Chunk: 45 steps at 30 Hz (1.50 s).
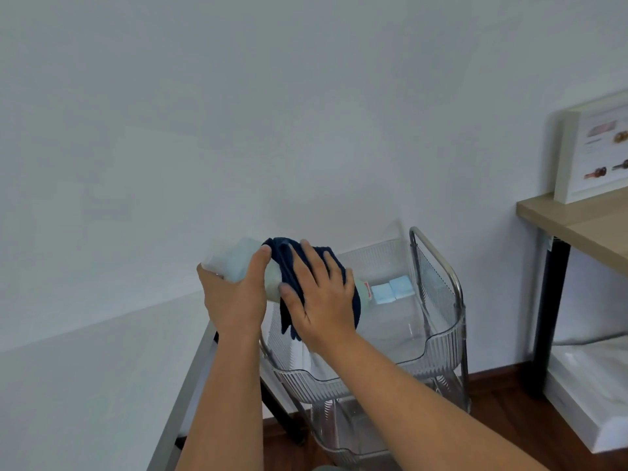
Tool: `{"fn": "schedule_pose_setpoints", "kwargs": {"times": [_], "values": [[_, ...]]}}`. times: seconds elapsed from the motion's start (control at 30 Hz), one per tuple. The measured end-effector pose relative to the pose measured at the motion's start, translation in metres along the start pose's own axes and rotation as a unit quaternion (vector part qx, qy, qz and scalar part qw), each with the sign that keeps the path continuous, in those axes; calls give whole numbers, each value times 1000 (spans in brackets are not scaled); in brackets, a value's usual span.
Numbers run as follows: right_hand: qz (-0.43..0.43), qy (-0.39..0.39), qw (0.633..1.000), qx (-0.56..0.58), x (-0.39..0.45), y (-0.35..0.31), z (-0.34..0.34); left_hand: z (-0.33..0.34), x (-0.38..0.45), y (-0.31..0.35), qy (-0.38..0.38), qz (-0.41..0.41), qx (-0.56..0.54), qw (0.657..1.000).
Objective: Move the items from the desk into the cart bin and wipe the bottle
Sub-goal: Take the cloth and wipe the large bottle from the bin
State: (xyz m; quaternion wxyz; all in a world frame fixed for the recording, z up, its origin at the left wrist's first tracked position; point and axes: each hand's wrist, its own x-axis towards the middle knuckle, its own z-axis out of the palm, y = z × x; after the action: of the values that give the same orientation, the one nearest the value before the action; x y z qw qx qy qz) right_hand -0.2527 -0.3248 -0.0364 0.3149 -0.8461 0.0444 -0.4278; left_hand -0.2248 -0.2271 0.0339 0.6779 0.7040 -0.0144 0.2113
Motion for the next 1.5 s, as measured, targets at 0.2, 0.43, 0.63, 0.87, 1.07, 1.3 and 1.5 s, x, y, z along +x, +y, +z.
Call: {"fn": "schedule_pose_setpoints", "kwargs": {"times": [0.2, 0.43, 0.63, 0.87, 1.07, 1.3, 1.5], "values": [[21, 48, 995, 83, -12, 41, -11, -16, 9, 9, -62, 50, -104, 991], [-67, -29, 958, 277, 58, -17, -40, -19, 10, 14, -271, 120, -104, 950], [83, -88, 925, 361, 59, 38, -47, -31, 18, 20, -307, 165, -152, 925], [352, -43, 749, 559, 35, 76, -39, -27, 10, 20, -366, 132, -174, 905], [400, 69, 708, 577, 11, 80, -26, -27, 4, 31, -365, 115, -38, 923], [255, 163, 851, 430, -4, 73, -31, -11, -23, 31, -261, 0, -53, 964], [28, 129, 974, 186, -3, 39, -40, -4, -24, 22, -238, 47, -122, 962]]}}
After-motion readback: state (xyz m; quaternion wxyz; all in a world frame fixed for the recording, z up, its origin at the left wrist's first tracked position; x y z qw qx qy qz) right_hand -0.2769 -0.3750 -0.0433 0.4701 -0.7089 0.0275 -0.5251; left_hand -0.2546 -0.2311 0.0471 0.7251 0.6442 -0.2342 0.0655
